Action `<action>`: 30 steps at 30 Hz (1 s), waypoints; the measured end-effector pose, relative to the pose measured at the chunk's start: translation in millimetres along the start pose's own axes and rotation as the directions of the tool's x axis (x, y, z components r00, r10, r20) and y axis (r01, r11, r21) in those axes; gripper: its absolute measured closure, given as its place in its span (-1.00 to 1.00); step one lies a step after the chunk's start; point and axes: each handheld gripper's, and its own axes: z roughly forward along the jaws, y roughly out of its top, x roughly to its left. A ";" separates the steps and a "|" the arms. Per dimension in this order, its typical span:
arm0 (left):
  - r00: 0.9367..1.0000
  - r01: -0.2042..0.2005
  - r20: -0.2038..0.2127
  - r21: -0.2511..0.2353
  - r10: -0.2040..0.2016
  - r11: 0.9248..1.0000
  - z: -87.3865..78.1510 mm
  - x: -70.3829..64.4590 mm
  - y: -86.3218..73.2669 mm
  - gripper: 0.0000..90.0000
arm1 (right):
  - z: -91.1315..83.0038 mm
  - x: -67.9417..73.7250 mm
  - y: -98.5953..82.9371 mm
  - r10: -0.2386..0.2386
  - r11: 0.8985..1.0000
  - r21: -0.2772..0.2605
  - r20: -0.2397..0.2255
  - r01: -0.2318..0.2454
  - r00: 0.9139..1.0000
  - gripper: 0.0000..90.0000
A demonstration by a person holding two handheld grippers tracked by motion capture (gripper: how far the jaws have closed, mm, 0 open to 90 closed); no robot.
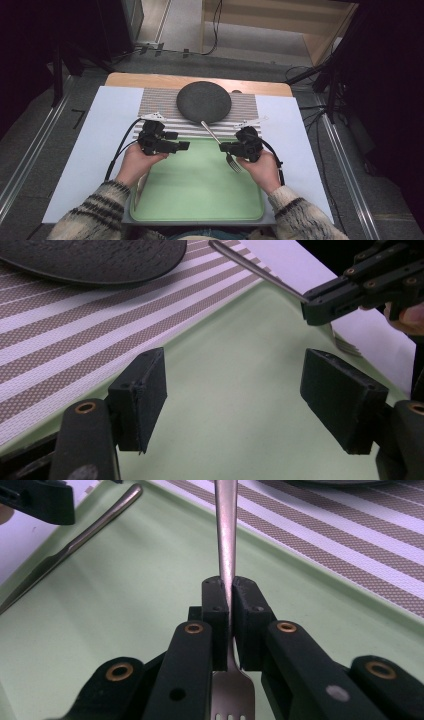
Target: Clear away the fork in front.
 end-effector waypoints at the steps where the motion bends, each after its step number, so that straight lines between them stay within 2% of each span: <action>1: 1.000 0.002 0.002 0.001 -0.002 1.000 1.3 -1.1 1.4 -0.39 | 0.5 1.2 0.0 -0.005 1.000 0.000 -0.004 0.005 1.000 0.85; 9: 1.000 0.011 -0.008 -0.005 -0.011 1.000 9.3 -4.2 8.2 -0.39 | 4.9 10.7 1.2 -0.021 1.000 -0.003 -0.024 0.021 0.999 0.85; 17: 1.000 0.024 -0.002 0.002 -0.024 1.000 15.7 -4.7 13.6 -0.39 | 8.5 18.3 2.4 -0.034 0.999 -0.004 -0.040 0.034 0.999 0.85; 19: 1.000 0.022 0.000 0.002 -0.022 1.000 17.3 -5.1 14.6 -0.39 | 9.5 20.0 2.8 -0.036 0.999 -0.006 -0.043 0.036 0.998 0.85; 23: 1.000 0.004 -0.025 0.003 -0.004 1.000 18.1 -4.7 18.1 -0.39 | 13.2 22.5 4.2 -0.036 0.999 -0.007 -0.050 0.036 0.998 0.85; 26: 1.000 0.028 -0.008 -0.012 -0.028 1.000 18.9 -3.3 19.6 -0.39 | 15.1 26.2 6.2 -0.038 0.999 -0.021 -0.056 0.037 0.998 0.85; 30: 1.000 0.027 -0.005 -0.003 -0.027 1.000 23.6 -5.0 20.8 -0.38 | 18.5 31.5 7.0 -0.048 0.999 -0.025 -0.058 0.046 0.997 0.85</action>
